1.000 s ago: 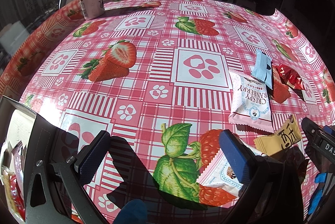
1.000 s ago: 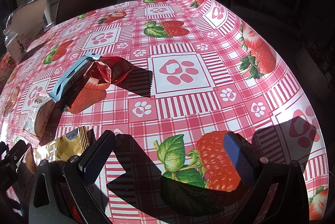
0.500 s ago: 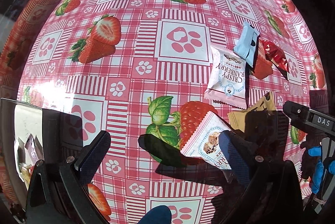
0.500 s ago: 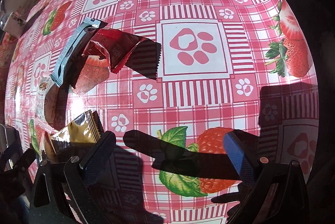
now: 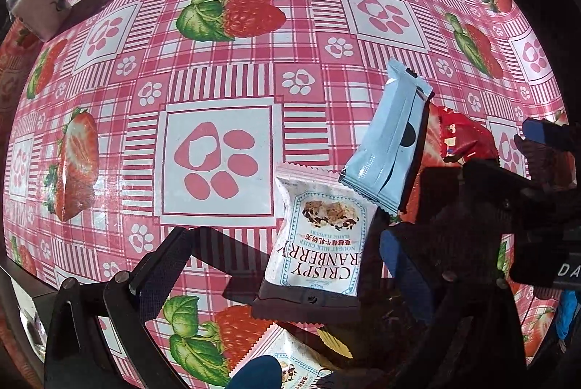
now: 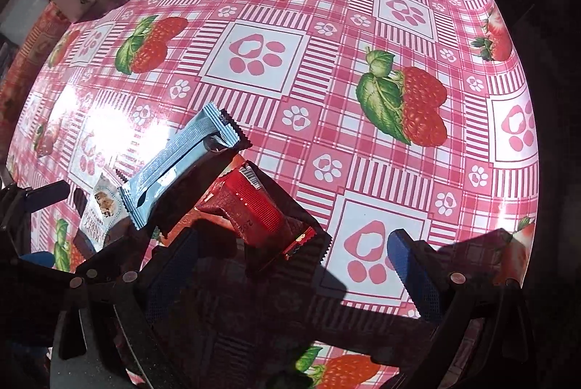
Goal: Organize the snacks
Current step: 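Grasp a Crispy Cranberry packet with the left tool while the right tool grasps a red packet, then carry both held packets over the white box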
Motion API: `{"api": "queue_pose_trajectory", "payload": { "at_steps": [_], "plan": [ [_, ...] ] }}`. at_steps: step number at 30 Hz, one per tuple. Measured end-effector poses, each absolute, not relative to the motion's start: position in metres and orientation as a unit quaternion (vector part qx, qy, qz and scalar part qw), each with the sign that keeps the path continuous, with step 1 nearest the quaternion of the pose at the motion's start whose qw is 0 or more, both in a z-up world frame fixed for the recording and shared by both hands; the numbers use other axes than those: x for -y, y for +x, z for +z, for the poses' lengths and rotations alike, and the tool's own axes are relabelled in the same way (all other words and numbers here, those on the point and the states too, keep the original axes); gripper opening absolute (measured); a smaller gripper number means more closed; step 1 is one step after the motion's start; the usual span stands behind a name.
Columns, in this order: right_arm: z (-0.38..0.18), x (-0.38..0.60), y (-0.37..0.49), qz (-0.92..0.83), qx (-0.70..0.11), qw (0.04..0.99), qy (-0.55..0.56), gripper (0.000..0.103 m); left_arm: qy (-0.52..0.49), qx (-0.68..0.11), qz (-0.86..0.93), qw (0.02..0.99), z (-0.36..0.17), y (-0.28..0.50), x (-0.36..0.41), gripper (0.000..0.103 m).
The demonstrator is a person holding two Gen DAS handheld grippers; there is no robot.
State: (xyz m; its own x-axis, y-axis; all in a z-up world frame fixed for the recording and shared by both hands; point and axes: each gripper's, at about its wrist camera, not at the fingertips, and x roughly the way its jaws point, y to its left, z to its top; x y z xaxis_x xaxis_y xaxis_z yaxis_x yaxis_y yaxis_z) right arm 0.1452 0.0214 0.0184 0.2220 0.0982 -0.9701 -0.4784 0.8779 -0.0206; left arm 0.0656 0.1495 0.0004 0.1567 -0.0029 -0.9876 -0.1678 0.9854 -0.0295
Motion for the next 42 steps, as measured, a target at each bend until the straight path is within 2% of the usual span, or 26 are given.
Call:
{"api": "queue_pose_trajectory", "payload": {
  "at_steps": [5,6,7,9,10,11,12,13,14,15,20,25,33,42],
  "plan": [
    [0.003,-0.045,0.161,0.214,-0.609,0.742,-0.183,0.103,-0.050,-0.636,0.058,0.768,-0.001,0.063,-0.146,0.103],
    [-0.002,-0.047,0.164,0.217,-0.615,0.735,-0.185,0.099,-0.049,-0.632,0.058,0.771,0.000,0.060,-0.146,0.103],
    [-0.007,-0.048,0.166,0.223,-0.625,0.725,-0.182,0.084,-0.048,-0.637,0.058,0.768,-0.001,0.061,-0.145,0.103],
    [-0.010,-0.050,0.164,0.222,-0.624,0.724,-0.193,0.073,-0.052,-0.655,0.057,0.751,-0.002,0.065,-0.146,0.103],
    [-0.009,-0.052,0.163,0.224,-0.623,0.724,-0.192,0.057,-0.056,-0.658,0.058,0.749,-0.002,0.066,-0.146,0.101],
    [-0.007,-0.054,0.162,0.226,-0.623,0.724,-0.190,0.031,-0.056,-0.653,0.058,0.753,0.001,0.065,-0.145,0.098],
    [-0.003,-0.052,0.166,0.228,-0.630,0.721,-0.178,0.027,-0.052,-0.644,0.054,0.762,0.004,0.068,-0.140,0.086],
    [-0.003,-0.050,0.167,0.231,-0.637,0.718,-0.159,0.027,-0.046,-0.637,0.044,0.768,0.010,0.070,-0.137,0.068],
    [-0.001,-0.051,0.149,0.230,-0.641,0.719,-0.140,0.027,-0.041,-0.634,0.035,0.771,0.013,0.070,-0.134,0.058],
    [0.000,-0.049,0.145,0.227,-0.641,0.721,-0.131,0.027,-0.042,-0.634,0.026,0.772,0.015,0.069,-0.133,0.043],
    [0.026,-0.040,0.124,0.223,-0.645,0.726,-0.086,0.027,-0.092,-0.630,0.015,0.771,0.024,0.050,-0.149,0.041],
    [0.048,-0.056,0.081,0.239,-0.644,0.724,-0.071,0.027,-0.100,-0.612,0.008,0.785,0.057,-0.004,-0.175,0.041],
    [0.071,-0.140,0.003,0.291,-0.643,0.706,-0.056,0.027,-0.090,-0.611,0.020,0.786,0.090,-0.112,-0.243,0.041],
    [0.072,-0.268,-0.091,0.363,-0.656,0.657,-0.071,0.027,-0.112,-0.646,0.097,0.749,0.080,-0.216,-0.360,0.041]
  ]
}}
